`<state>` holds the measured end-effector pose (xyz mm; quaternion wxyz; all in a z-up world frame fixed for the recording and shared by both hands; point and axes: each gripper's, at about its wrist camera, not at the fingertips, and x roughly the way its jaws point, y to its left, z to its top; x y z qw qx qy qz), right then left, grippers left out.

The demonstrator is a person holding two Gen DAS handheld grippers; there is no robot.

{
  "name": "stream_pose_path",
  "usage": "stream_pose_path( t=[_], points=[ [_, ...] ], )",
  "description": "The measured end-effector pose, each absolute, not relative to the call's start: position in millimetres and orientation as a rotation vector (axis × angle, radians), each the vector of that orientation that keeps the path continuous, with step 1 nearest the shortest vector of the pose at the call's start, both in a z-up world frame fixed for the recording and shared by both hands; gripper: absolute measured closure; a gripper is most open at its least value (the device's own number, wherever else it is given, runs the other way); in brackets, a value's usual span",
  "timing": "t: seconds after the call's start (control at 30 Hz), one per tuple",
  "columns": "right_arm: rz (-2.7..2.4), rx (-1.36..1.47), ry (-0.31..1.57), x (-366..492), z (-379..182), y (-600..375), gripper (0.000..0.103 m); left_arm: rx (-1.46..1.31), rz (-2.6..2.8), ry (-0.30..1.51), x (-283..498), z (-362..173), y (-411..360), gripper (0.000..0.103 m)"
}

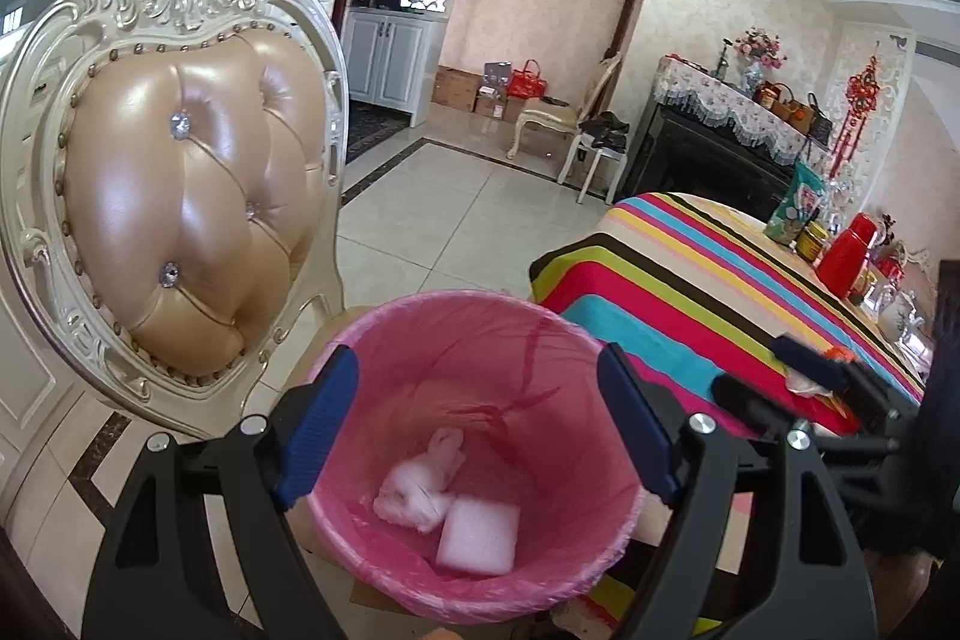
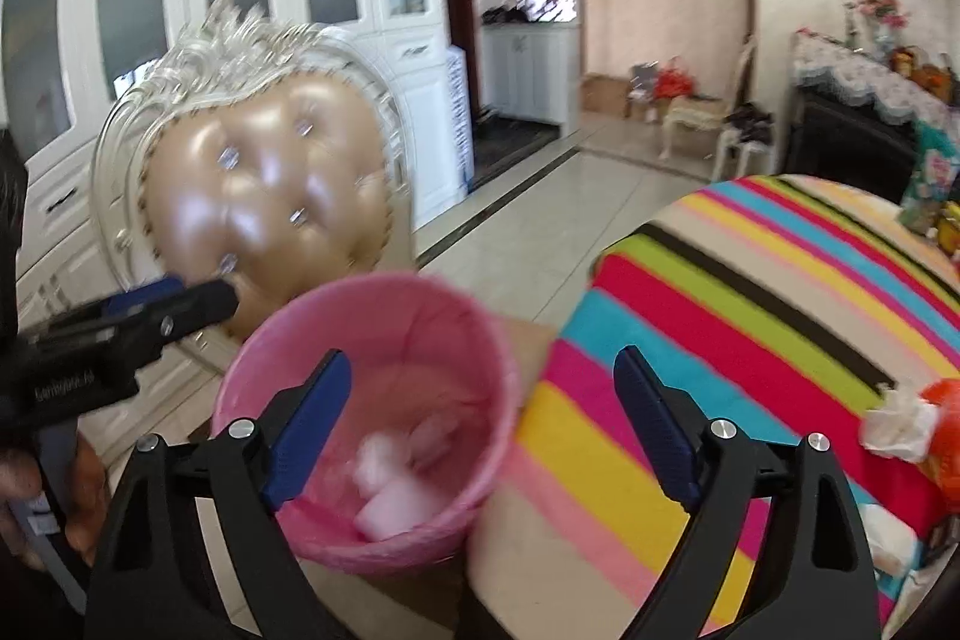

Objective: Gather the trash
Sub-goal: 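Move both tools back over the table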

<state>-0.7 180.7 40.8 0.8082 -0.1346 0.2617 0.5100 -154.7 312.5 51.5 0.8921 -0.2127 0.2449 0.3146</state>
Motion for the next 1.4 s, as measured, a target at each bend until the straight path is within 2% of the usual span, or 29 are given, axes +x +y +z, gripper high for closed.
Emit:
stream_pose_path(
  t=[0.47, 0.93, 1.4],
  points=[
    [0.778, -0.157, 0.445, 35, 70, 42, 0.018, -0.397, 0.455, 0.511, -109, 50, 252, 0.021],
    [0.462, -0.037, 0.620, 55, 14, -105, 0.018, -0.322, 0.202, 0.571, -46, 31, 154, 0.020],
    [0.358, 0.004, 0.761, 59, -28, -155, 0.018, -0.261, 0.011, 0.693, 7, -5, 79, 0.020]
  ],
)
